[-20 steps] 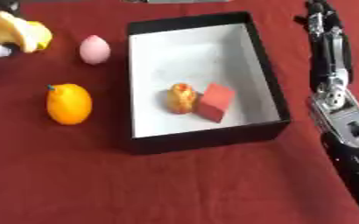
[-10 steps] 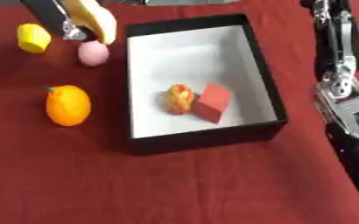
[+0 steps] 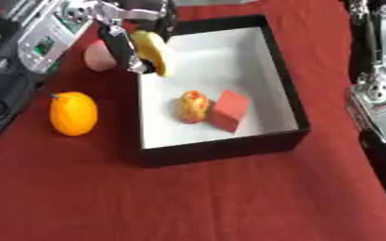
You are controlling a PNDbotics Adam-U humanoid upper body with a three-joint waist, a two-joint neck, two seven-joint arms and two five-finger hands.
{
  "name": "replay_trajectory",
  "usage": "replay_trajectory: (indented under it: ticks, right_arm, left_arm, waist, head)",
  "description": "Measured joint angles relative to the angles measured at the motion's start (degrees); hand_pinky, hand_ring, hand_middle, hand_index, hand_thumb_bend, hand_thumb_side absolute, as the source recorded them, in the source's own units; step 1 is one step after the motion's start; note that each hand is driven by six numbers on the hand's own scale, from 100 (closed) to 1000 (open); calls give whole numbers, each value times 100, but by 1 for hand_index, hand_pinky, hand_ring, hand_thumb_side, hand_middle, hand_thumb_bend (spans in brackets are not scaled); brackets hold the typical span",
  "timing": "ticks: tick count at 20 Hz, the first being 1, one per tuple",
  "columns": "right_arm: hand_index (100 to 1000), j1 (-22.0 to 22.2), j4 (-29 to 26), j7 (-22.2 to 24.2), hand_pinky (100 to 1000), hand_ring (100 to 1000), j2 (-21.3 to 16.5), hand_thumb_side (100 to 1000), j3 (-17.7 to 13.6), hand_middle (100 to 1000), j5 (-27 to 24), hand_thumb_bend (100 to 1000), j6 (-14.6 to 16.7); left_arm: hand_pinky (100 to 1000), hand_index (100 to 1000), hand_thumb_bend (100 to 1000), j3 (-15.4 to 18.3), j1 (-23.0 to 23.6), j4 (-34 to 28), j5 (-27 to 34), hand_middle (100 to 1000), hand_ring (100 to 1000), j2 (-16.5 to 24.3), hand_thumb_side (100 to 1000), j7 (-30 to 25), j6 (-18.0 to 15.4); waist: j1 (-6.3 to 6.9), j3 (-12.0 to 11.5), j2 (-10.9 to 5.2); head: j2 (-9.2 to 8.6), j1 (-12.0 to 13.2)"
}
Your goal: Pick up objects on the table and place them in the box.
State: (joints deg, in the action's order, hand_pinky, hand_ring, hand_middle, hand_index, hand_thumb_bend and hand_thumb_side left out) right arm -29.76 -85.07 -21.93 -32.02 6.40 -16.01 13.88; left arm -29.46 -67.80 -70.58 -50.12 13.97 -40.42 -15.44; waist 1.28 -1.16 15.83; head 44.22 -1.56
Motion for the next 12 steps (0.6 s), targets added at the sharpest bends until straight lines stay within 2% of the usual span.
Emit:
replay_trajectory:
  ticks: [2, 4, 7, 9, 11, 12]
  right_arm:
    - [924, 0, 0, 1, 963, 818, 1, 754, 0, 871, 0, 100, 0]
    - [924, 1, 0, 1, 963, 818, 1, 755, 1, 871, -1, 100, 0]
    - [923, 2, 1, 1, 963, 817, 5, 758, 3, 871, -17, 100, 0]
    - [923, 2, 2, 2, 963, 817, 14, 760, 5, 871, -25, 100, -1]
    - [923, 3, 3, 2, 962, 817, 20, 759, 5, 871, -30, 100, -1]
    - [923, 3, 3, 2, 962, 816, 20, 758, 5, 871, -35, 100, -1]
  left_arm:
    - [677, 542, 402, 2, 30, 105, -93, 609, 657, -84, 198, 52, -51]
    - [675, 538, 380, 17, 39, 183, -173, 604, 653, -136, 225, 110, -80]
    - [669, 537, 359, 44, 57, 254, -261, 600, 648, -198, 217, 205, -80]
    - [667, 533, 387, 71, 61, 261, -304, 595, 645, -255, 185, 282, -52]
    - [664, 539, 391, 77, 61, 259, -353, 596, 645, -298, 228, 372, -14]
    - [670, 567, 426, 78, 61, 259, -370, 608, 653, -317, 260, 403, 3]
  waist:
    - [0, 2, 0]
    - [0, 3, 1]
    - [0, 8, 9]
    - [0, 13, 14]
    - [-1, 28, 17]
    - [-1, 32, 18]
  head:
    - [0, 4]
    - [0, 5]
    - [0, 5]
    - [0, 5]
    - [0, 7]
    - [0, 8]
